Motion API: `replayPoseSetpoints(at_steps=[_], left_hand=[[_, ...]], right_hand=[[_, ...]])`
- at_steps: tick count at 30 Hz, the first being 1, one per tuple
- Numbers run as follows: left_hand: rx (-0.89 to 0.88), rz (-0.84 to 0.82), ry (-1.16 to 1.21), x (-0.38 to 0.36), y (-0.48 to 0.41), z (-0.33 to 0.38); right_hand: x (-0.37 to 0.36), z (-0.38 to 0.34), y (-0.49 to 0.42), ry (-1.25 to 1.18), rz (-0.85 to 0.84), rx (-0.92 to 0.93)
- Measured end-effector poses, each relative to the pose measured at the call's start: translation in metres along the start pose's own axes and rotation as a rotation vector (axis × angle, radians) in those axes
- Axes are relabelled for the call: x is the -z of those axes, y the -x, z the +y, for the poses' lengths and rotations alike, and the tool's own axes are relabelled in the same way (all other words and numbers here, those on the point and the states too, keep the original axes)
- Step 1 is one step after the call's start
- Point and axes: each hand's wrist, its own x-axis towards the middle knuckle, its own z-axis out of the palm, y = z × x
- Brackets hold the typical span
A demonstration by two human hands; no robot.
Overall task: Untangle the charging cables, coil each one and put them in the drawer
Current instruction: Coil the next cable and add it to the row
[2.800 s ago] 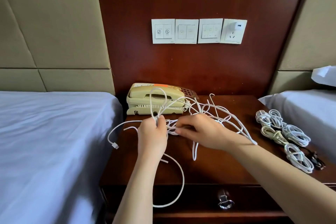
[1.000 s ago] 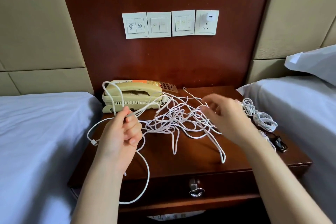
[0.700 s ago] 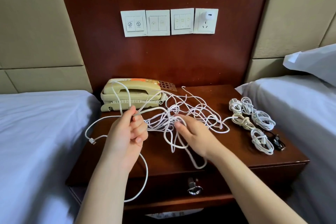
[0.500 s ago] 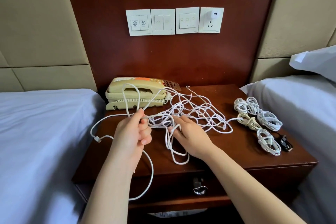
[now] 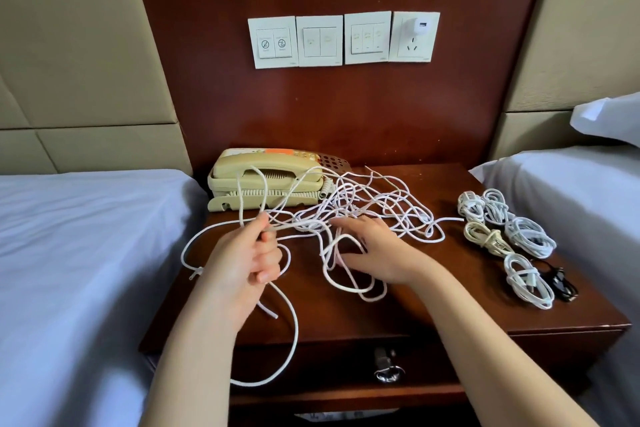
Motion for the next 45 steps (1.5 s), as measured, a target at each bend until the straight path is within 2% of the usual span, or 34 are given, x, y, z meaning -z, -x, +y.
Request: replayPoseSetpoints(at_steps=[3,7,9,14,18,21,25,31,33,35,41,45], left_hand=[[0.029,-0.061,-0.001,0.006,0.003,0.008],[0.006,-0.044,-0.231,0.001,0.006,-0.003],[-0.007,-0.058,-0.349,-0.005,0.009,-0.011],[0.030,-0.156,-0.628,-0.022,0.013,-0.030],[0.063,-0.269,-0.718,-0.032,0.015,-0.037],[0.058,-0.306,-0.624,-0.034,0.017,-0.032],[0.127,-0.343,-0.453,-0.027,0.014,-0.026],[0.190,-0.496,-0.300,-0.028,0.018,-0.025],[0.187,-0.531,-0.233,-0.030,0.019,-0.025],[0.165,-0.519,-0.147,-0.030,0.018,-0.024],[0.041,-0.320,-0.003,-0.030,0.014,-0.022],[-0.024,-0.204,0.057,-0.034,0.010,-0.024]], right_hand=[[0.026,-0.009,0.025,-0.142,-0.143,0.048],[0.044,-0.006,0.049,-0.507,-0.304,0.058],[0.045,-0.004,0.054,-0.648,-0.269,0.068],[0.025,-0.016,0.044,-0.994,-0.006,-0.048],[0.018,-0.029,0.044,-1.073,0.006,-0.113],[0.024,-0.025,0.046,-1.032,0.028,-0.137],[0.029,-0.019,0.049,-0.893,-0.087,-0.086],[0.007,-0.027,0.042,-0.695,0.148,-0.049],[0.001,-0.029,0.039,-0.678,0.180,-0.043],[-0.002,-0.032,0.039,-0.668,0.133,-0.051],[-0.003,-0.042,0.044,-0.571,-0.218,-0.079],[-0.001,-0.051,0.049,-0.388,-0.244,0.030]])
